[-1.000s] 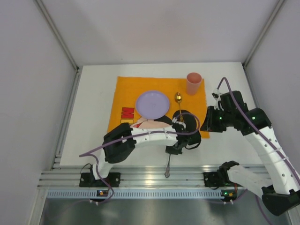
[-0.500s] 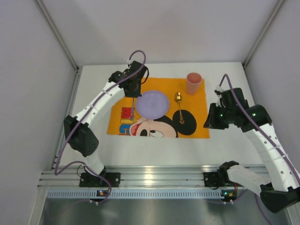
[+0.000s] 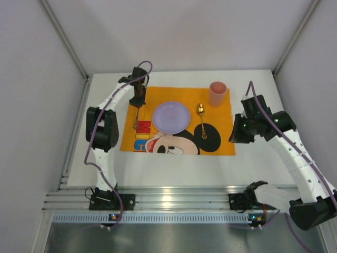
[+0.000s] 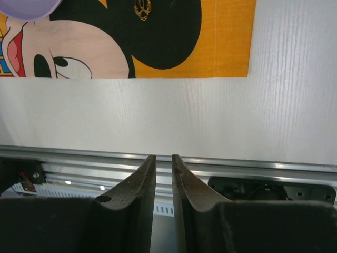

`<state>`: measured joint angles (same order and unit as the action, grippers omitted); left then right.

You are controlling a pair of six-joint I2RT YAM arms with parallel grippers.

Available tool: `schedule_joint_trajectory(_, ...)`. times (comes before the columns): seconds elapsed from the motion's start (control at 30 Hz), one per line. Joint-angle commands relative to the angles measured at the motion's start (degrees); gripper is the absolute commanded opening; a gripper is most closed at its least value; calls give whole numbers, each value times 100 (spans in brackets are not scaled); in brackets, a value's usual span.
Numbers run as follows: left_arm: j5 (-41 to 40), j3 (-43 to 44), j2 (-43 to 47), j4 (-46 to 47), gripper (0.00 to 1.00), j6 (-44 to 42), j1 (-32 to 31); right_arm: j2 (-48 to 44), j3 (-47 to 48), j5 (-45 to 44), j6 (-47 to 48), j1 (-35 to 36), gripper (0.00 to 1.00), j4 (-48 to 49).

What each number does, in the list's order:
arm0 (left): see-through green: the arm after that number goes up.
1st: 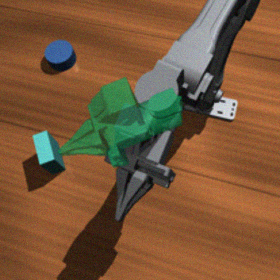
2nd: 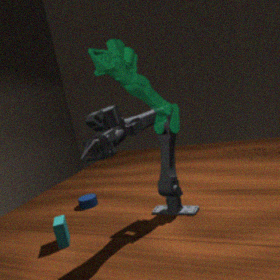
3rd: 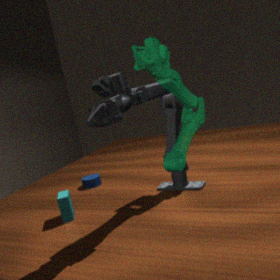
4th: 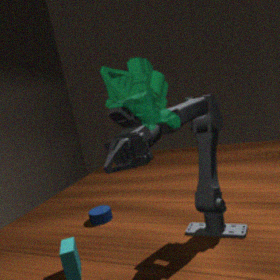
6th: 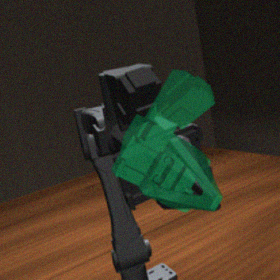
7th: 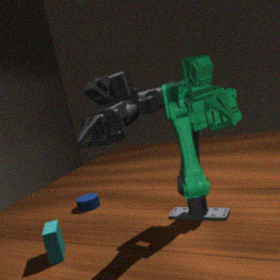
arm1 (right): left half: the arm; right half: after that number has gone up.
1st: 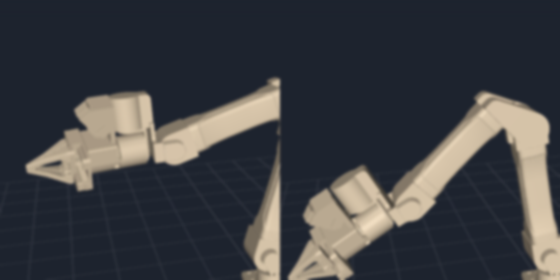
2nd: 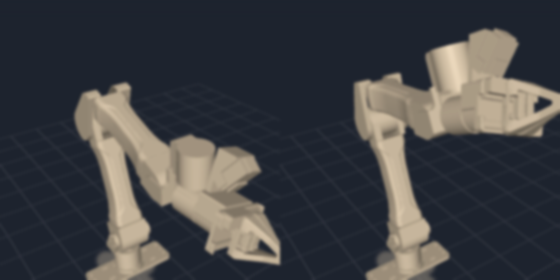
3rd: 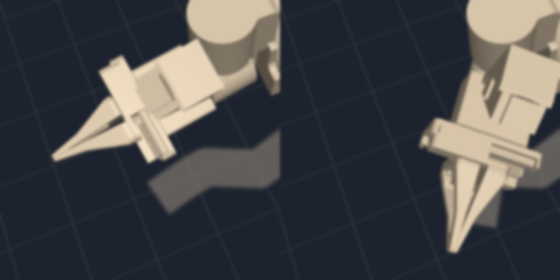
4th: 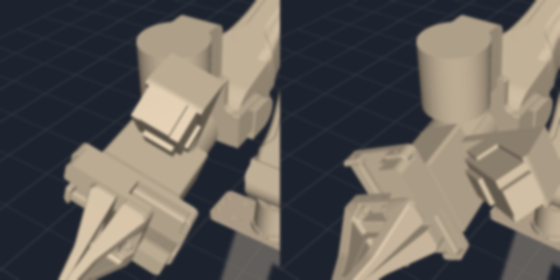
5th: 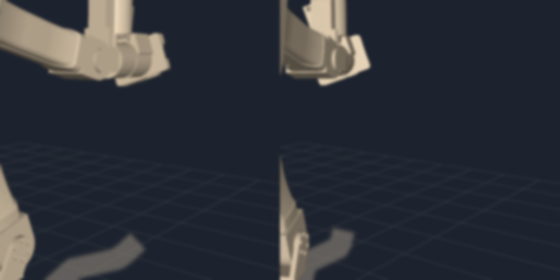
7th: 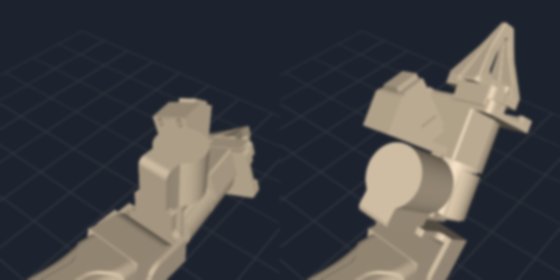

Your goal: Set the dinner table for one person

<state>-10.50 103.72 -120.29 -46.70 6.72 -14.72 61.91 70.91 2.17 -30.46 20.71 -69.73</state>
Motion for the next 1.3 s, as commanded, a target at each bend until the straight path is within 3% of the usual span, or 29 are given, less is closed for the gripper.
schedule_joint_trajectory(0.0,206,0,-38,486,0,-48,-22,84,1,-191,-224,-76,19,144)
schedule_joint_trajectory(0.1,251,-273,-30,749,1,145,30,146,-51,-200,-250,-76,19,179)
schedule_joint_trajectory(0.2,172,-432,23,907,22,338,101,181,-122,-182,-241,-76,19,223)
schedule_joint_trajectory(0.43,-189,-537,304,1031,55,391,136,225,-17,-200,-101,-76,18,232)
schedule_joint_trajectory(0.6,-320,-677,760,996,62,646,136,85,308,-121,119,-76,19,215)
schedule_joint_trajectory(0.63,-338,-721,874,1013,64,707,136,24,387,-95,163,-67,21,223)
schedule_joint_trajectory(0.7,-330,-835,1209,1101,70,865,127,-205,537,-103,242,-76,37,215)
schedule_joint_trajectory(0.73,-295,-949,1331,1110,80,918,127,-284,677,-86,286,-67,46,215)
schedule_joint_trajectory(0.77,-286,-1003,1559,1128,82,1014,127,-450,748,-51,373,-76,65,215)
schedule_joint_trajectory(0.8,-286,-1055,1666,1136,91,1076,119,-547,809,-33,417,-76,72,206)
schedule_joint_trajectory(0.87,-303,-1266,2051,1145,91,1243,110,-793,968,107,584,-67,86,180)
schedule_joint_trajectory(0.97,-373,-1679,2630,1268,93,1410,48,-1223,1108,266,690,-67,99,180)
schedule_joint_trajectory(1.1,-199,-2381,3475,1549,93,1595,-31,-1892,1153,266,690,-76,100,171)
schedule_joint_trajectory(1.13,-154,-2661,3643,1567,99,1665,-66,-2032,1074,101,664,-76,100,153)
schedule_joint_trajectory(1.27,-512,-3506,4783,1839,99,1604,-573,-3069,591,-191,532,-76,100,319)
